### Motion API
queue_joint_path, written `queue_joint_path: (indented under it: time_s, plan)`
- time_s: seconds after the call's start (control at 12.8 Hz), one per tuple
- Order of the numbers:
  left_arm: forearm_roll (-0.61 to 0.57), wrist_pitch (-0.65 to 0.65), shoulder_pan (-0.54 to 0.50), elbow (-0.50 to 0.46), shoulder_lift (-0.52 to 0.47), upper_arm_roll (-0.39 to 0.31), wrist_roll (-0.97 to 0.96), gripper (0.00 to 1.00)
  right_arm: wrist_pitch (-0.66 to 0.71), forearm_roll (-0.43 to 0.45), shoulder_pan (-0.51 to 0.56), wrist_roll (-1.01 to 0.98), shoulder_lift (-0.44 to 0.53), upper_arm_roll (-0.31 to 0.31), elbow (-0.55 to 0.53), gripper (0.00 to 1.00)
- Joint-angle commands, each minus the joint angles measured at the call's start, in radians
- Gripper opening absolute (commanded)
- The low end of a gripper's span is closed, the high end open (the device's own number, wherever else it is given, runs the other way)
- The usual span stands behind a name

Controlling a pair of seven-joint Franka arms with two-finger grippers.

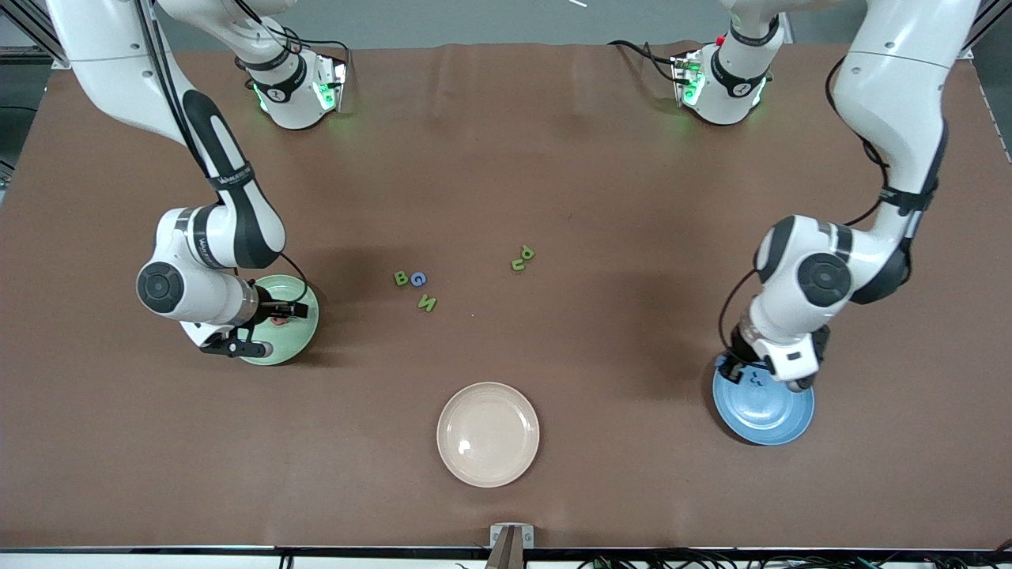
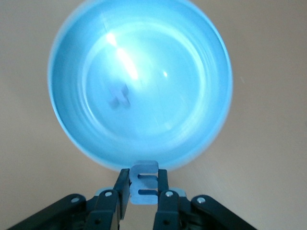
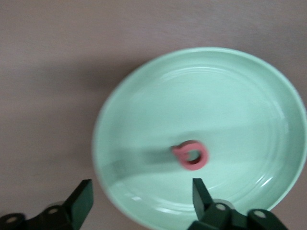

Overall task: Sort upper and lower case letters into plates
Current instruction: 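Drop the q on the green plate while the left gripper drops E, then grasp the green N with the right gripper while the left gripper reaches p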

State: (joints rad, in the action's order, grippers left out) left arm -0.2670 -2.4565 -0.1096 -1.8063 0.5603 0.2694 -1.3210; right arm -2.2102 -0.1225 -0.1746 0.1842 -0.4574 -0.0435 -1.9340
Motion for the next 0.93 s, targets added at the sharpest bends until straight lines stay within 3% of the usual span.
queue_joint_path:
  time_s: [0.0, 0.08, 0.16, 0.23, 0.55, 0.86]
  plan:
    - [-0.023, 0.014, -0.062, 0.031, 0.036, 0.011, 0.098, 0.19, -0.014, -0.035, -0.167, 0.232, 0.017, -0.002, 0.015, 1.00]
    - [-0.023, 0.013, -0.073, 0.031, 0.049, 0.011, 0.115, 0.38, -0.055, -0.037, -0.224, 0.317, 0.014, -0.002, 0.012, 1.00]
    - [-0.023, 0.008, -0.064, 0.031, 0.059, 0.011, 0.102, 0.88, -0.093, -0.035, -0.277, 0.402, 0.010, -0.002, 0.010, 1.00]
    - [-0.021, 0.010, -0.058, 0.030, 0.058, 0.013, 0.088, 0.99, -0.135, -0.035, -0.330, 0.488, -0.009, -0.004, 0.012, 1.00]
    - [-0.017, 0.065, -0.007, 0.007, 0.035, 0.088, -0.071, 1.00, -0.279, -0.034, -0.416, 0.697, -0.098, -0.004, 0.015, 0.99]
    - [-0.012, 0.111, 0.069, -0.014, 0.041, 0.253, -0.213, 0.99, -0.329, -0.032, -0.434, 0.744, -0.147, -0.004, 0.029, 0.81]
